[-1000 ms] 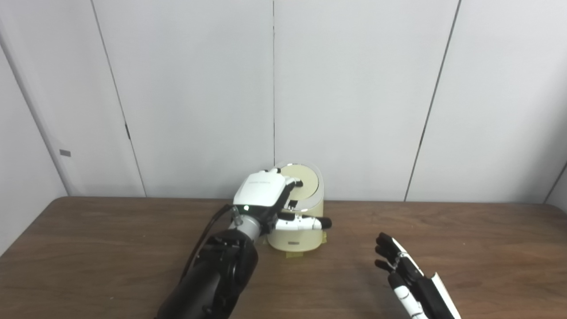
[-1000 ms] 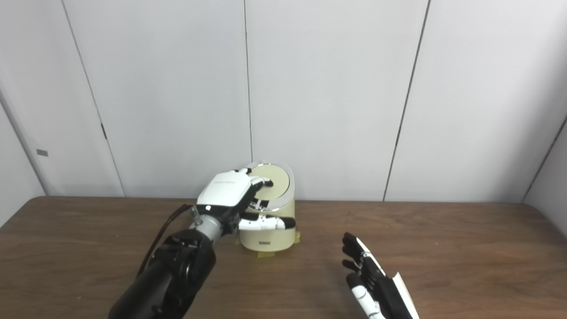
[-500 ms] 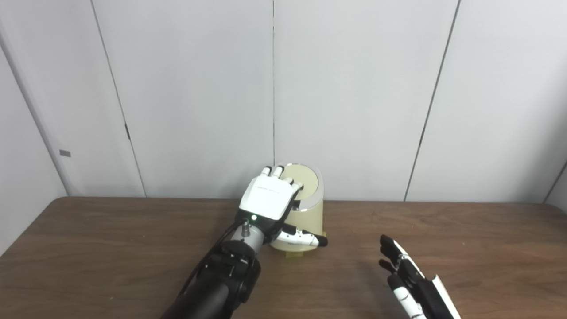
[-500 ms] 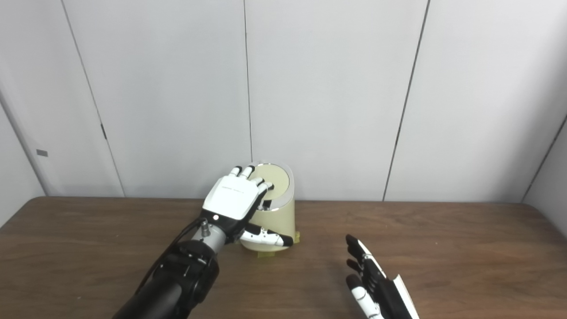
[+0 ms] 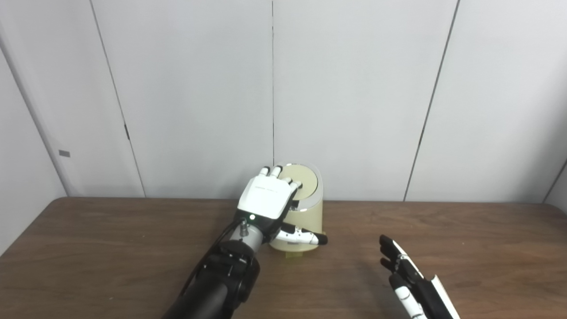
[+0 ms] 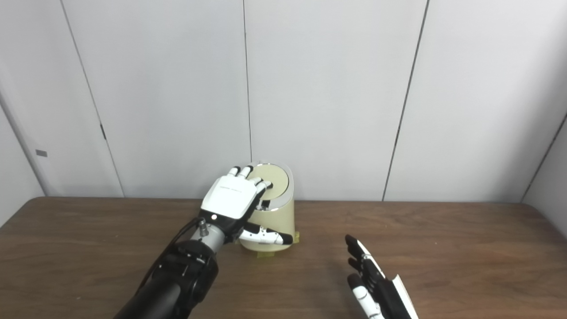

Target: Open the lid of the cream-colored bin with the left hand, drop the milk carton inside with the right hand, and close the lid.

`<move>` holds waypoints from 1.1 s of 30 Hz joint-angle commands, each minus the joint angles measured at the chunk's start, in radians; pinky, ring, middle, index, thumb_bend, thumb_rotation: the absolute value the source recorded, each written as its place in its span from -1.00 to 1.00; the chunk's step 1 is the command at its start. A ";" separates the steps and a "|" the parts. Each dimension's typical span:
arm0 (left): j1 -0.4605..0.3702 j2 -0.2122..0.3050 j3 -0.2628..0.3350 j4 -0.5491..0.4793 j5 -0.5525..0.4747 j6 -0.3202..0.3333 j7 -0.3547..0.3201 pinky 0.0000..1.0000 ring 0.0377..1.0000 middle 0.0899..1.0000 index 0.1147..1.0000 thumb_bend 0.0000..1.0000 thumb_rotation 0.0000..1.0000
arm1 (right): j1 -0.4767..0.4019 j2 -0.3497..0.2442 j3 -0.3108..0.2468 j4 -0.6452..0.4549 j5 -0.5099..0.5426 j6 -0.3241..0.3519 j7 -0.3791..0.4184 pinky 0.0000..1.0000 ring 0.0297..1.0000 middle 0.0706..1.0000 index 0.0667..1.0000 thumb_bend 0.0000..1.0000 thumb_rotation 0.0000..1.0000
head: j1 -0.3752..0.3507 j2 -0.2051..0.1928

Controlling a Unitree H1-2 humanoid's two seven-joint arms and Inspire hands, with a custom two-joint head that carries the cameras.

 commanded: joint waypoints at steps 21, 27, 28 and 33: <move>-0.036 -0.012 0.065 -0.004 -0.036 -0.037 0.091 1.00 1.00 1.00 1.00 0.82 0.89 | 0.022 0.022 0.008 -0.006 -0.092 0.032 -0.038 0.67 0.82 0.85 0.81 -0.43 0.66 | 0.002 -0.005; -0.038 -0.005 0.061 -0.004 -0.020 -0.044 0.077 1.00 1.00 0.97 0.94 0.82 0.85 | 0.022 0.022 0.010 -0.012 -0.090 0.037 -0.036 0.67 0.82 0.84 0.81 -0.45 0.63 | 0.003 -0.004; -0.039 -0.001 0.055 -0.003 -0.011 -0.046 0.069 1.00 1.00 0.93 0.91 0.82 0.84 | 0.022 0.022 0.010 -0.012 -0.082 0.038 -0.033 0.68 0.83 0.85 0.82 -0.45 0.63 | 0.003 -0.004; -0.055 0.037 -0.011 0.013 0.090 -0.083 0.038 1.00 1.00 0.67 0.62 0.87 0.80 | 0.016 0.022 0.008 0.006 -0.063 0.013 -0.032 0.71 0.85 0.86 0.83 -0.45 0.64 | 0.000 -0.005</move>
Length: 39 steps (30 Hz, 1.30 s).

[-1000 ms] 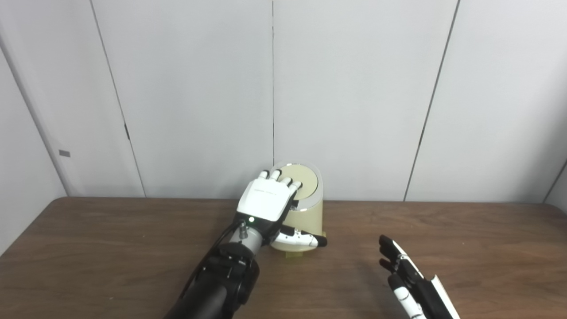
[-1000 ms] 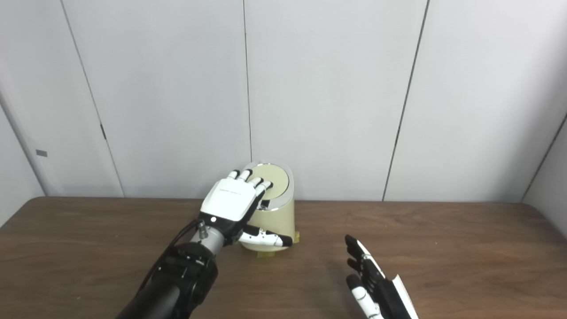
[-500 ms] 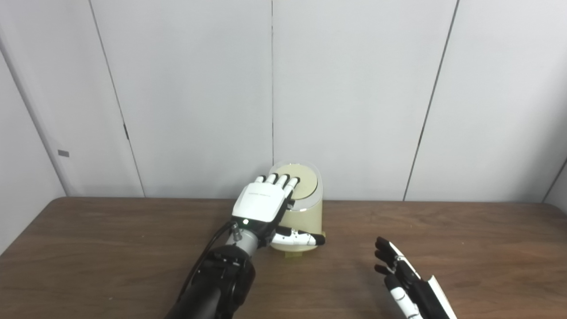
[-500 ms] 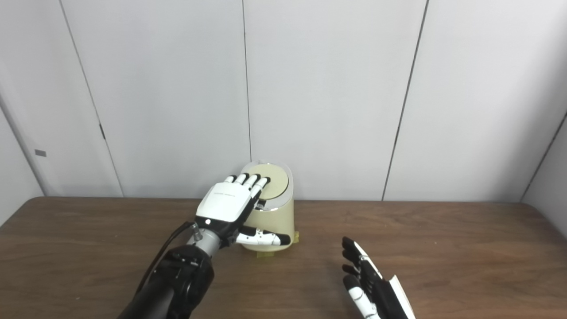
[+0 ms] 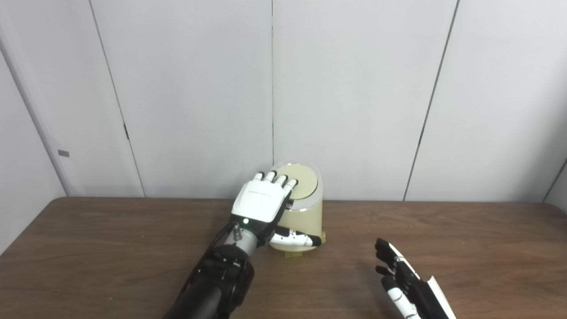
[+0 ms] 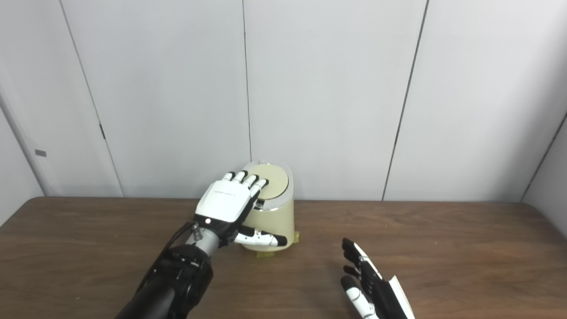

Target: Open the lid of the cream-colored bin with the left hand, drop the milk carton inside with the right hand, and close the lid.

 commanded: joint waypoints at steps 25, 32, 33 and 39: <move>-0.040 0.008 -0.011 0.015 0.123 -0.031 0.012 1.00 0.91 0.62 0.56 0.86 0.75 | 0.010 0.009 0.007 0.022 0.007 -0.040 -0.011 0.71 0.85 0.88 0.84 -0.45 0.69 | -0.002 -0.004; -0.007 -0.060 0.087 0.007 0.004 -0.007 0.100 1.00 1.00 0.99 0.99 0.70 0.72 | 0.012 0.011 0.007 0.021 0.001 -0.039 -0.015 0.70 0.84 0.86 0.82 -0.47 0.66 | -0.001 -0.004; -0.006 -0.067 0.100 0.005 -0.017 -0.009 0.112 1.00 1.00 1.00 1.00 0.69 0.71 | 0.012 0.012 0.007 0.023 0.002 -0.040 -0.014 0.70 0.84 0.86 0.83 -0.47 0.65 | -0.002 -0.004; -0.010 -0.076 0.134 -0.029 -0.067 -0.006 0.109 1.00 1.00 1.00 1.00 0.65 0.87 | 0.011 0.013 0.009 0.024 0.002 -0.037 -0.013 0.70 0.85 0.87 0.83 -0.44 0.65 | -0.004 -0.005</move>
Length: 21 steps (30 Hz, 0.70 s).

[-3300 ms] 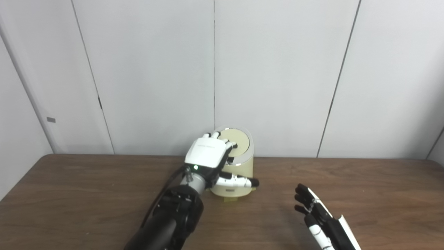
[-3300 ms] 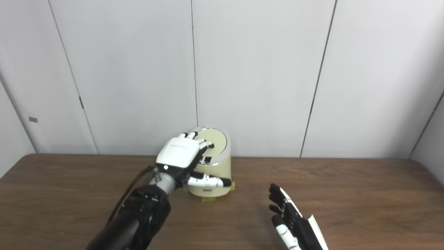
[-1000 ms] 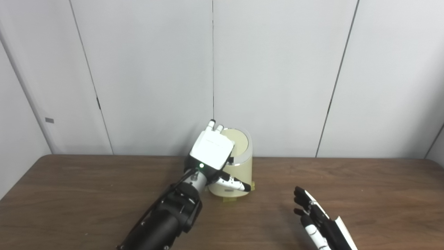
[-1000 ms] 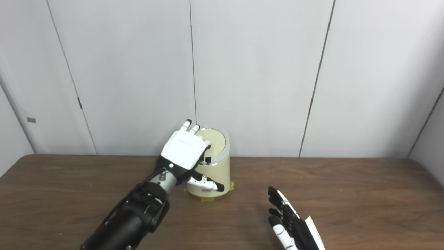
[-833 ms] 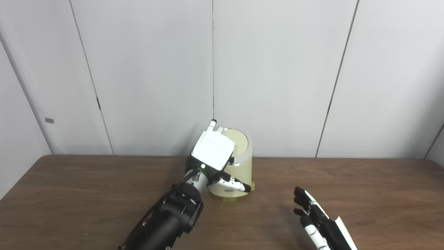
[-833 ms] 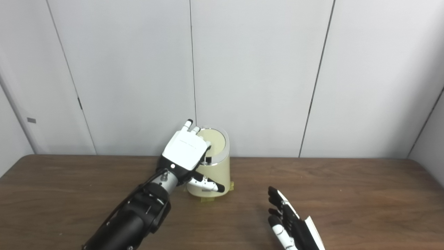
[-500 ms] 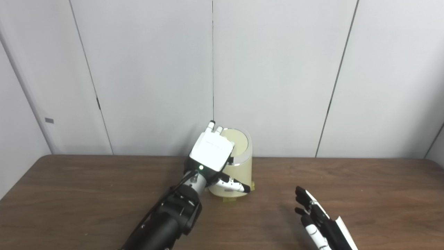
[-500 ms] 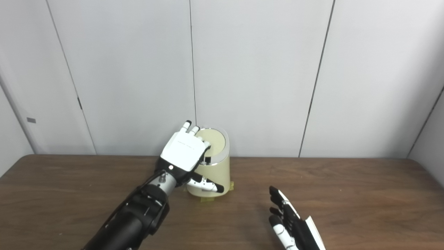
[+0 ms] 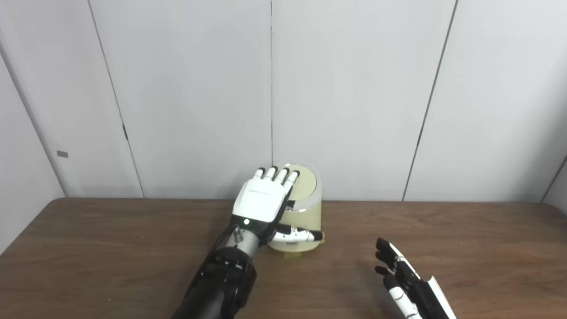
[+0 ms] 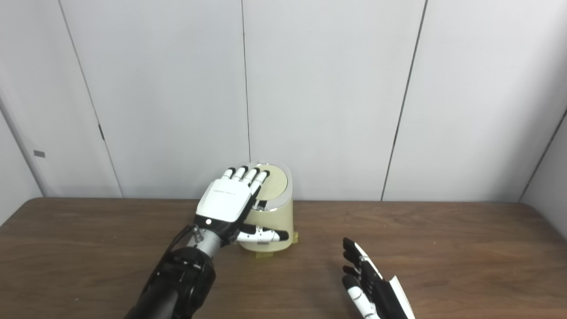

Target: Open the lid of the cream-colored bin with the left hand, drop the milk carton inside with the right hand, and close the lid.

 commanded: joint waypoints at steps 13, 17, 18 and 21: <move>0.064 -0.008 0.140 -0.272 -0.140 -0.004 0.120 1.00 1.00 1.00 1.00 0.32 0.95 | 0.014 0.011 0.011 0.019 -0.009 -0.035 -0.019 0.69 0.84 0.86 0.82 -0.45 0.60 | -0.003 0.002; 0.173 -0.013 0.231 -0.323 -0.372 -0.144 0.245 1.00 0.97 0.89 0.91 -0.05 0.94 | 0.009 0.013 0.010 0.024 -0.002 -0.048 -0.022 0.74 0.85 0.86 0.83 -0.48 0.62 | -0.008 0.004; 0.208 -0.014 0.258 -0.321 -0.465 -0.201 0.268 0.98 0.94 0.85 0.85 -0.12 0.90 | 0.008 0.014 0.008 0.023 0.001 -0.052 -0.023 0.75 0.85 0.86 0.83 -0.49 0.61 | -0.008 0.004; 0.277 -0.007 0.305 -0.302 -0.653 -0.341 0.303 0.62 0.78 0.74 0.69 -0.25 0.76 | 0.006 0.015 0.004 0.030 0.025 -0.068 -0.019 0.78 0.86 0.86 0.82 -0.56 0.46 | -0.006 0.002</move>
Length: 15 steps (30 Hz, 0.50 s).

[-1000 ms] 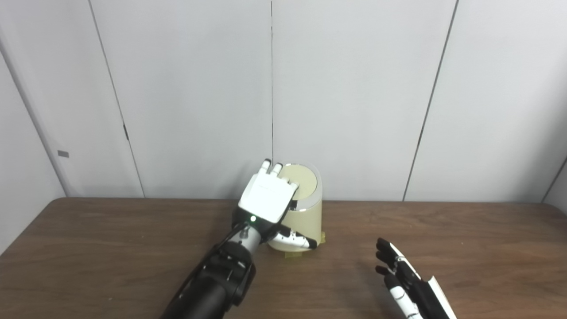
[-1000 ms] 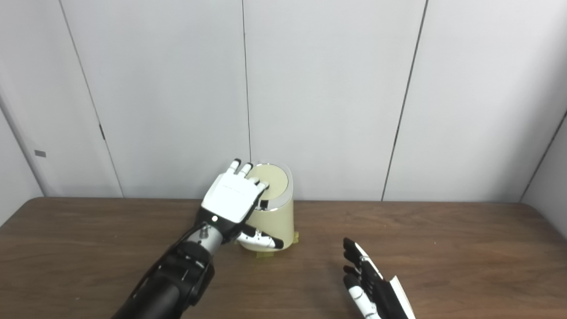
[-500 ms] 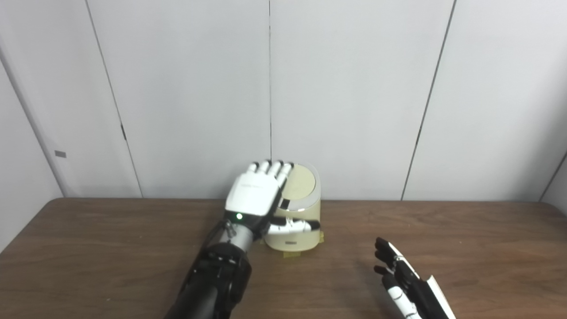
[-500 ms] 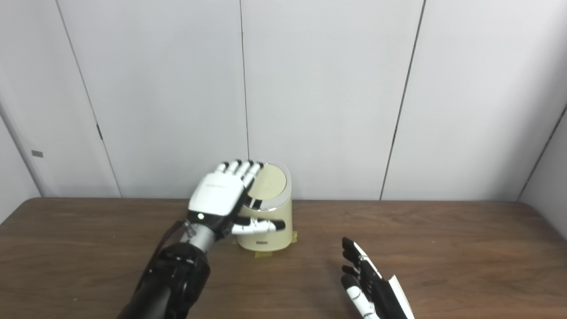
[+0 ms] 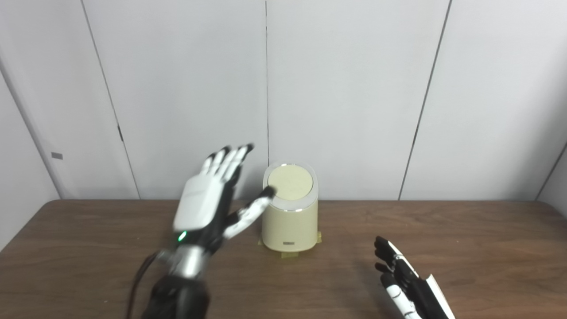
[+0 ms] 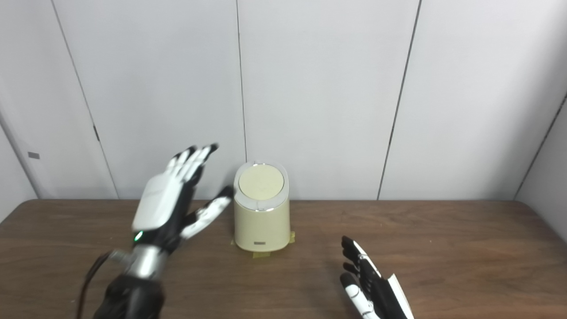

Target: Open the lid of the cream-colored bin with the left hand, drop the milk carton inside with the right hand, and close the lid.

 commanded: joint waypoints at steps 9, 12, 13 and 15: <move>0.151 0.009 0.054 0.080 -0.337 -0.365 0.059 0.41 0.59 0.59 0.56 -0.68 0.41 | -0.006 0.054 -0.037 0.067 0.016 -0.151 -0.067 0.58 0.70 0.72 0.67 -0.61 0.11 | -0.005 0.000; 0.172 0.007 0.067 0.106 -0.346 -0.384 0.065 0.40 0.58 0.59 0.55 -0.67 0.20 | -0.012 0.062 -0.048 0.078 0.015 -0.172 -0.085 0.49 0.65 0.67 0.62 -0.62 -0.08 | -0.008 0.000; 0.175 0.004 0.074 0.117 -0.336 -0.398 0.077 0.36 0.56 0.57 0.53 -0.66 0.08 | -0.014 0.062 -0.049 0.080 0.020 -0.172 -0.086 0.47 0.63 0.66 0.61 -0.62 -0.12 | -0.009 0.000; 0.180 -0.007 0.095 0.144 -0.300 -0.428 0.118 0.27 0.48 0.51 0.46 -0.63 -0.22 | -0.015 0.060 -0.050 0.081 0.030 -0.172 -0.086 0.44 0.60 0.62 0.59 -0.61 -0.17 | -0.014 0.001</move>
